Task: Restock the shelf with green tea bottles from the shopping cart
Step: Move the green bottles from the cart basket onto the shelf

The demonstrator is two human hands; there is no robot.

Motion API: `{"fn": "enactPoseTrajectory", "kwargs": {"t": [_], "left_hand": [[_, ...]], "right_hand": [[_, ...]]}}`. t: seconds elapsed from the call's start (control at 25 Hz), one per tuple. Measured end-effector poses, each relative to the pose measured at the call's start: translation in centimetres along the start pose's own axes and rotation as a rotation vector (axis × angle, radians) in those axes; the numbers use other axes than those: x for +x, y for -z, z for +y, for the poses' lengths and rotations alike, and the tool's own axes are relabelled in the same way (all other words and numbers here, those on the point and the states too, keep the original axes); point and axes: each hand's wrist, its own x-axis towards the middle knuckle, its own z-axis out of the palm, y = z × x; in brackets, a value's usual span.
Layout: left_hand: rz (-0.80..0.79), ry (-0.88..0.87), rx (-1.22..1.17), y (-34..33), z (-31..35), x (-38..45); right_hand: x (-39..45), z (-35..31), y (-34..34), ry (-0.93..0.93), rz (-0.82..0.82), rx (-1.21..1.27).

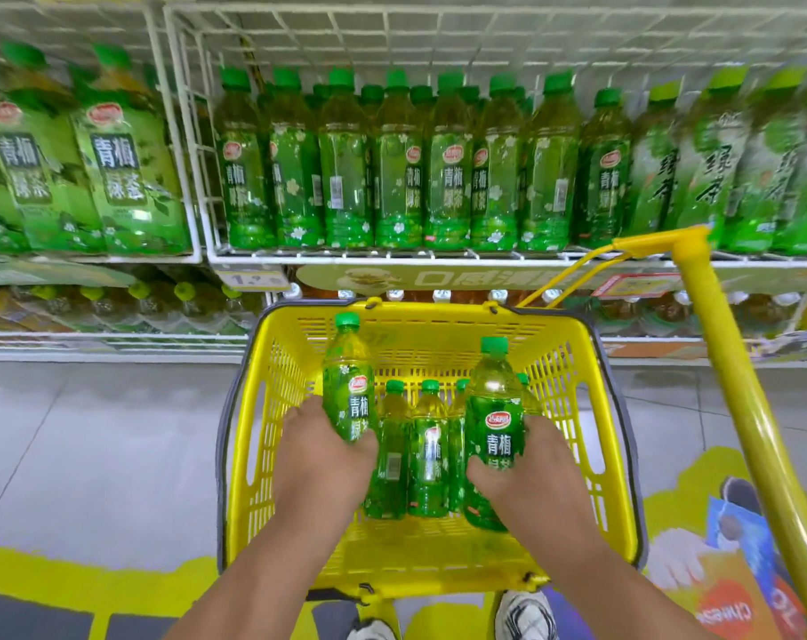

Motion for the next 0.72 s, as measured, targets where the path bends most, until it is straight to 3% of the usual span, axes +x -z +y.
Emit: {"fn": "enactPoseTrajectory", "kwargs": {"t": [0.16,0.48,0.72], "left_hand": [[0.049,-0.065,-0.128,1.2,3.2,-1.6],[0.101,-0.273,-0.317,2.1,16.6,-1.0],[0.133,-0.328,-0.368,1.0,26.1,0.0]], "right_hand": [[0.8,-2.6,3.5,0.059,0.009,0.135],[6.5,-6.3,12.7,0.253,0.037,0.321],[12.3,-7.9,21.3,0.379,0.208,0.328]]}}
